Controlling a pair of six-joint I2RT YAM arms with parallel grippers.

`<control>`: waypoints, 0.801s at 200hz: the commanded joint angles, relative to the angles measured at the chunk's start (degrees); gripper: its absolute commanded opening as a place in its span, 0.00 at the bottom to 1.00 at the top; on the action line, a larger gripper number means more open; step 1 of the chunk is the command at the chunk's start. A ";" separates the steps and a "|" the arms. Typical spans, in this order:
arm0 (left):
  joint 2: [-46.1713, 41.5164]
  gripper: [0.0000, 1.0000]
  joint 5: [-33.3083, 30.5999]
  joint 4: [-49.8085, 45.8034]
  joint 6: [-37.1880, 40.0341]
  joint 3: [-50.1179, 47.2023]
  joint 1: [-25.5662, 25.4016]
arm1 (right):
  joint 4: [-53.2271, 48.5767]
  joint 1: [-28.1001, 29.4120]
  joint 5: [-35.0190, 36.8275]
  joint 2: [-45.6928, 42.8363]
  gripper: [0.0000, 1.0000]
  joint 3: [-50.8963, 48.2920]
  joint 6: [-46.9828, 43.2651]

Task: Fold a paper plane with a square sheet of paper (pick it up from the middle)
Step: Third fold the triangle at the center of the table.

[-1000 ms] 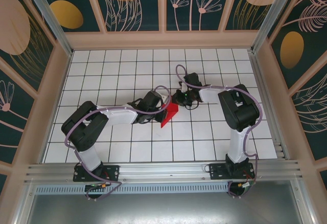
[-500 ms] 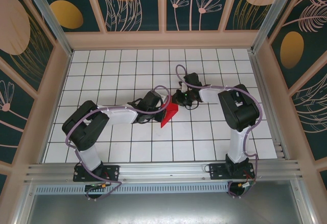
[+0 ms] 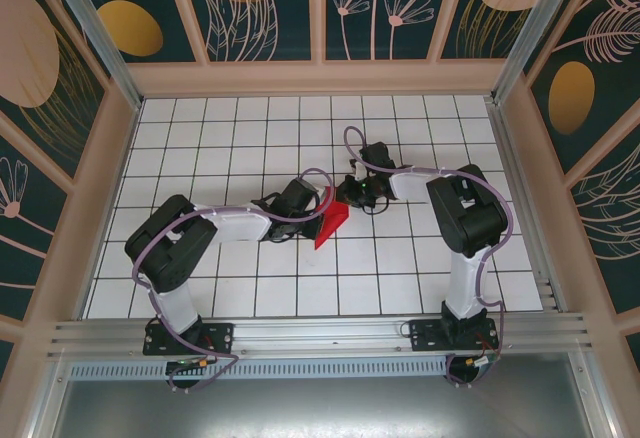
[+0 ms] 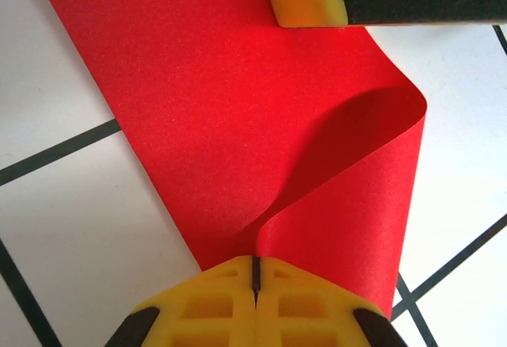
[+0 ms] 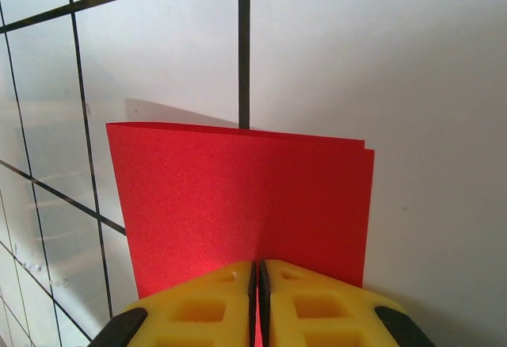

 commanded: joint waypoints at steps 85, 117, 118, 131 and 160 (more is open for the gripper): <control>-0.05 0.00 -2.55 -1.03 -1.14 0.39 0.53 | -3.28 1.08 2.64 3.92 0.15 -0.62 -0.91; 0.83 0.00 -1.91 -0.96 -1.19 0.69 0.53 | -3.28 1.05 2.67 4.02 0.15 -0.62 -0.82; 0.77 0.00 -1.92 -0.96 -1.15 0.64 0.53 | -3.31 1.05 2.70 4.00 0.15 -0.63 -0.82; 0.30 0.00 -2.03 -0.54 -1.21 0.19 0.54 | -3.33 1.06 2.72 3.95 0.15 -0.71 -0.83; 0.87 0.00 -1.12 -1.23 -0.68 0.58 0.53 | -2.74 1.06 1.67 3.42 0.16 -0.52 -0.41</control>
